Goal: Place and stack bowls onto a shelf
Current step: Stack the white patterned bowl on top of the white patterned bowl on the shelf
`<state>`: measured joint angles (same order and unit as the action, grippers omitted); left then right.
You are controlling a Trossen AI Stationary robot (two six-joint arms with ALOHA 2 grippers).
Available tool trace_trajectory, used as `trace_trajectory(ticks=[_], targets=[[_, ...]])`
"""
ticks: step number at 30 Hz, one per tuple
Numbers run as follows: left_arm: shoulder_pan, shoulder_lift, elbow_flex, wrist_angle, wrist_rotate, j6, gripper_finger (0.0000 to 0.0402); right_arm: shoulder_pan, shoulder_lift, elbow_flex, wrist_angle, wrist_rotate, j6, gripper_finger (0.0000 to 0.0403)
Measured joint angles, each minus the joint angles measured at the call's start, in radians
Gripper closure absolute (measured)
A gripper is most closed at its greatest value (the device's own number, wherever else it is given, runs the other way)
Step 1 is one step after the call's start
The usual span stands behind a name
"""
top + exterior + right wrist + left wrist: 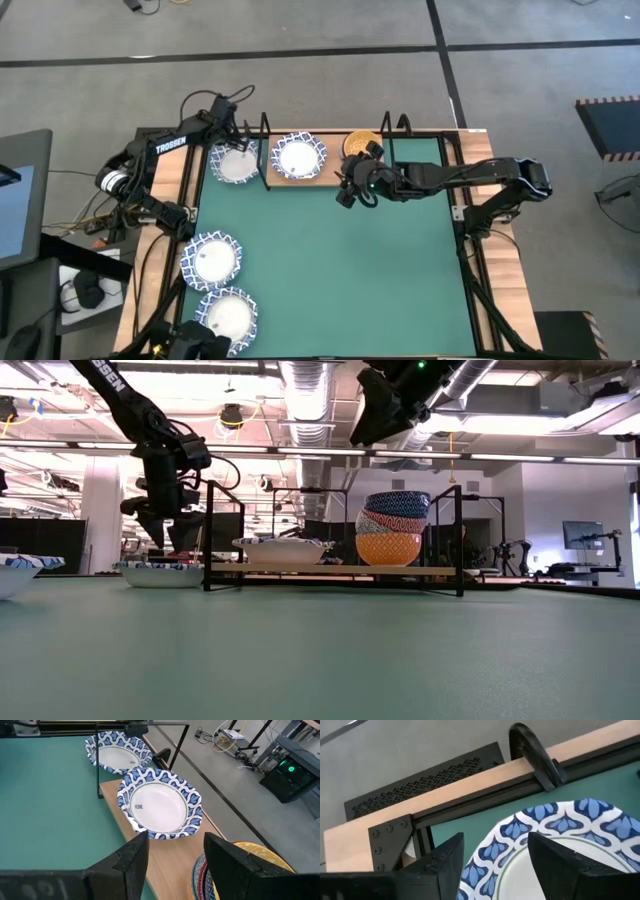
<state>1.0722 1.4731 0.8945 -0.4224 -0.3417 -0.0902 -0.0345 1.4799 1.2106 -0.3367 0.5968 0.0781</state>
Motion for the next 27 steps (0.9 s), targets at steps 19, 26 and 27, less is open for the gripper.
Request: trace_trajectory(ticks=[19,26,27], targets=[[-0.008,0.000,0.053,-0.249,0.125,-0.009,0.0232,0.006,0.000,0.000,-0.027,0.001,-0.017,0.0188],[-0.022,-0.003,0.172,-0.404,0.066,-0.053,0.0232,-0.009,0.000,0.000,-0.013,0.001,-0.023,0.0188],[-0.030,-0.003,0.177,-0.420,0.065,-0.088,0.0232,-0.008,0.000,0.000,-0.017,0.001,-0.023,0.0188]])
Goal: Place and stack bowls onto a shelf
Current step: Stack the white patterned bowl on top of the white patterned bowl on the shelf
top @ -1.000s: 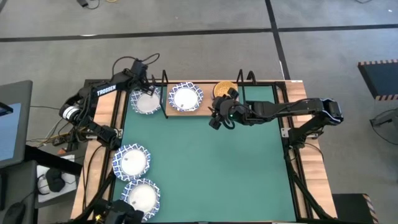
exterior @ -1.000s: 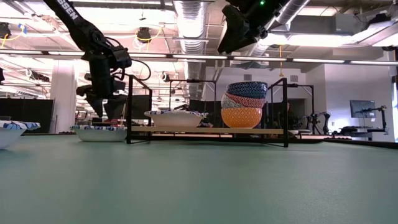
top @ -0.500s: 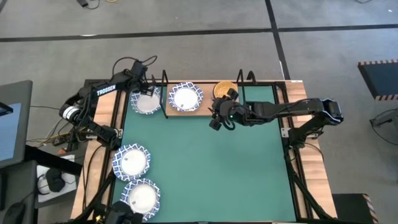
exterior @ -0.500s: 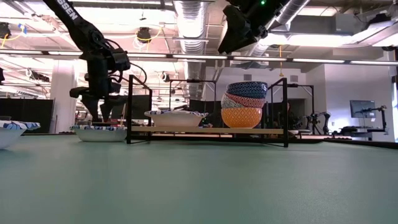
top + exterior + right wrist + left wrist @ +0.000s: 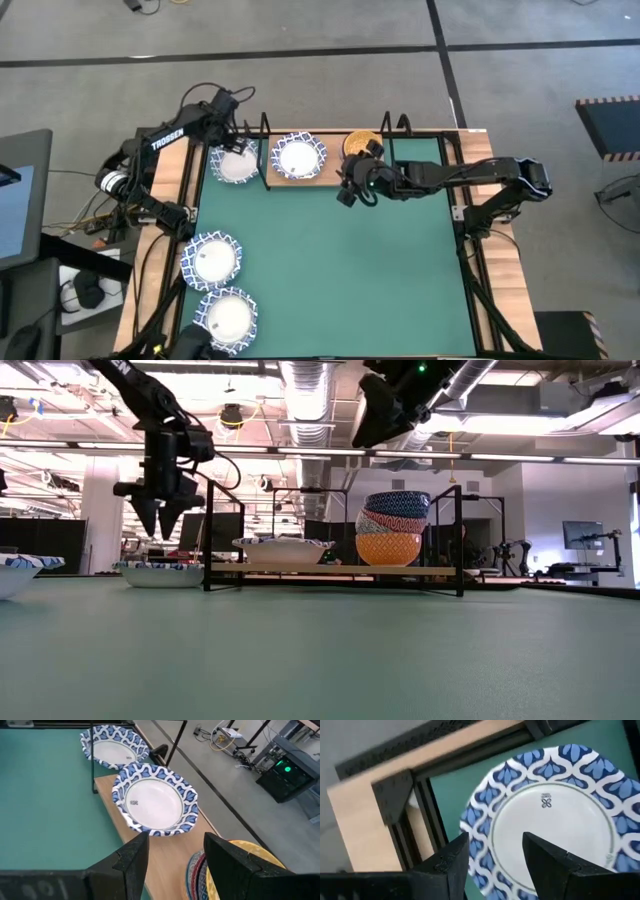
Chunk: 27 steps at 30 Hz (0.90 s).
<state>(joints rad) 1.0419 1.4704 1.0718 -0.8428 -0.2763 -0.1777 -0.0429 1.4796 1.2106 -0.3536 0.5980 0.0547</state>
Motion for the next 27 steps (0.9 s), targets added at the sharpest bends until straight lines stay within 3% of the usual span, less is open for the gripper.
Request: trace_trajectory(ticks=[2,13,18,27], targets=[[-0.017,0.000,0.002,-0.042,-0.011,-0.086,0.0233,0.001,0.000,0.000,-0.008,0.000,-0.001,0.0188],[-0.142,0.003,-0.054,-0.279,-0.046,-0.257,0.0233,0.007,0.000,0.000,-0.058,-0.022,0.006,0.0188],[-0.152,0.003,-0.124,-0.254,0.024,-0.319,0.0232,0.021,0.000,0.000,-0.085,-0.022,0.005,0.0188],[-0.132,0.003,-0.245,-0.091,-0.006,-0.402,0.0232,0.032,-0.001,0.000,-0.084,-0.022,-0.010,0.0188]])
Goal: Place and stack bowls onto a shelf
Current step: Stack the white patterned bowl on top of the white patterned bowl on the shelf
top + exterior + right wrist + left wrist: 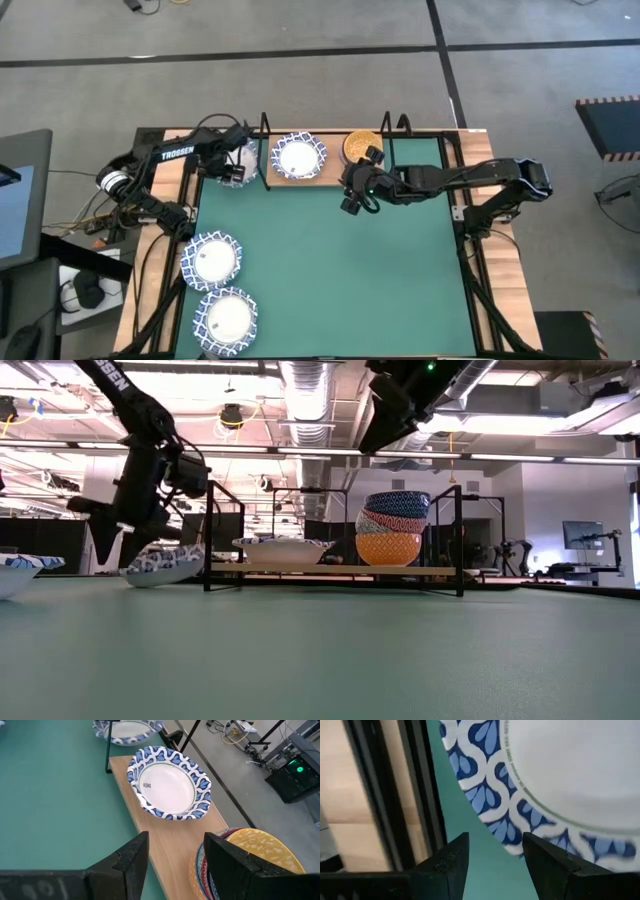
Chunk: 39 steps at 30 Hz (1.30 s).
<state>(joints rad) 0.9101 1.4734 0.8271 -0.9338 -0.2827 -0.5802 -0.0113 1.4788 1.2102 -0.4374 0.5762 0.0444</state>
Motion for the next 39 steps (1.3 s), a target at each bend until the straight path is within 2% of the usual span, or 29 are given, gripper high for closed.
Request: trace_trajectory(ticks=[4,10,17,24,30,39], targets=[[0.016,0.000,-0.032,0.059,0.005,0.011,0.0232,-0.005,0.000,0.000,0.004,0.000,0.000,0.0188],[0.014,0.000,-0.034,0.052,-0.001,0.023,0.0232,-0.005,0.000,0.000,0.013,0.000,-0.001,0.0188],[-0.025,0.000,-0.034,0.047,0.077,-0.015,0.0232,-0.005,0.000,0.000,0.013,0.000,-0.002,0.0188],[-0.041,-0.002,-0.034,0.040,0.017,-0.122,0.0232,-0.003,0.000,0.000,-0.001,0.000,-0.003,0.0188],[-0.060,-0.045,-0.034,-0.025,-0.054,-0.150,0.0232,-0.002,0.000,0.000,-0.023,0.000,0.000,0.0188],[-0.092,-0.066,-0.060,0.017,-0.051,-0.152,0.0232,0.005,0.000,0.000,-0.031,0.000,0.000,0.0188]])
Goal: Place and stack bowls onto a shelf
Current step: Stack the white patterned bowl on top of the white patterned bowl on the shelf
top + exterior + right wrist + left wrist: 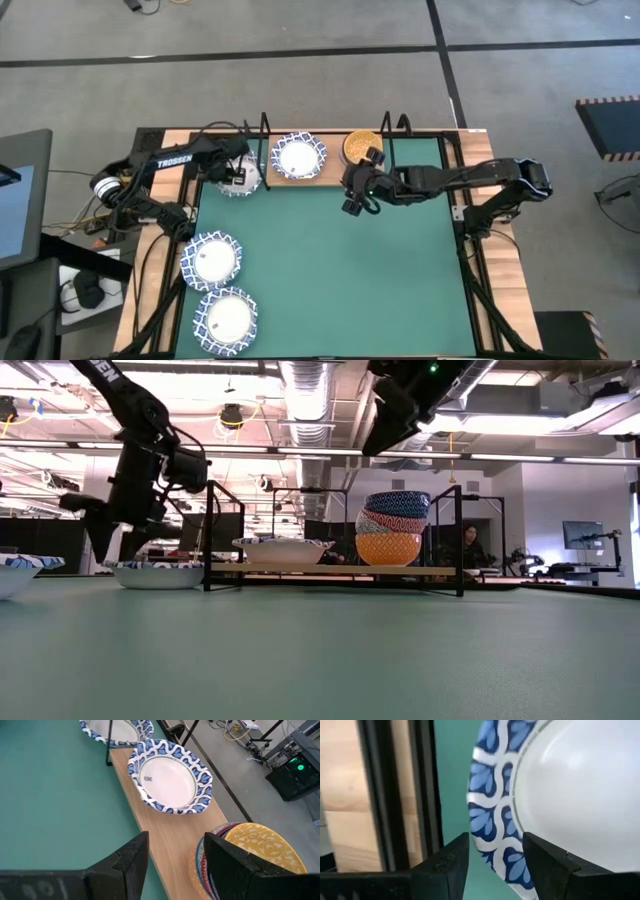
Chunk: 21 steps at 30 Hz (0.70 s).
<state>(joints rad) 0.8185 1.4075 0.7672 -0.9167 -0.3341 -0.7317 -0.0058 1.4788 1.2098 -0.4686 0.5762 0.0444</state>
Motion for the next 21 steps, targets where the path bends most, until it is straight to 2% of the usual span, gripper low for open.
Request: trace_trajectory(ticks=[6,10,13,19,21], targets=[[0.000,0.000,-0.097,0.037,0.032,-0.012,0.0232,0.006,0.000,0.000,-0.003,0.000,0.000,0.0188],[0.000,0.000,-0.116,0.062,0.027,0.018,0.0241,0.005,0.000,0.000,-0.002,0.000,0.000,0.0188],[0.000,-0.003,-0.113,0.061,0.015,0.044,0.0274,0.003,0.000,0.000,0.011,0.000,0.000,0.0188],[0.000,-0.003,-0.113,0.028,0.007,0.079,0.0383,0.003,0.000,0.000,0.024,0.000,-0.008,0.0188],[0.000,-0.007,-0.113,0.005,0.009,0.083,0.0394,0.003,0.000,0.000,0.024,0.000,-0.009,0.0188]])
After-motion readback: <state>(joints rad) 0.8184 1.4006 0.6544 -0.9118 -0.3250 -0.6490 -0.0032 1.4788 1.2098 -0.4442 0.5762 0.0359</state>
